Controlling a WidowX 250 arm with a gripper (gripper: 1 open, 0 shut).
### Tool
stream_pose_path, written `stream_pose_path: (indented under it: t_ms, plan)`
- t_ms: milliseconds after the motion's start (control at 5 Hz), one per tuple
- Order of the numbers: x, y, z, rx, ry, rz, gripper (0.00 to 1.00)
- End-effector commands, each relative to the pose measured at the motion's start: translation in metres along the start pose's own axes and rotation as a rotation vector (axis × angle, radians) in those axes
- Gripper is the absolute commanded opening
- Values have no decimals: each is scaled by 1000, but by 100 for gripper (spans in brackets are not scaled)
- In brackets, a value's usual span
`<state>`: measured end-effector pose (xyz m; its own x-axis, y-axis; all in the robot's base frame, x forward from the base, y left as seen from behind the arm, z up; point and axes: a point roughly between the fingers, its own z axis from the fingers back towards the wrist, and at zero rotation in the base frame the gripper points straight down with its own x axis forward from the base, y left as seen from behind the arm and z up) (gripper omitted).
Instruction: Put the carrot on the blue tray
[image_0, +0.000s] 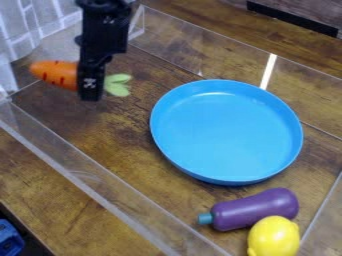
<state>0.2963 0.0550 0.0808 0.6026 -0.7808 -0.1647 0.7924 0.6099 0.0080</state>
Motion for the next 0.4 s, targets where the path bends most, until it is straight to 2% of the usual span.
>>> stream_pose_path:
  t_ms: [0,200]
  plan:
    - [14,-1,47,93,-39,-20,0]
    - [29,-12,54,103,-55,-56,0]
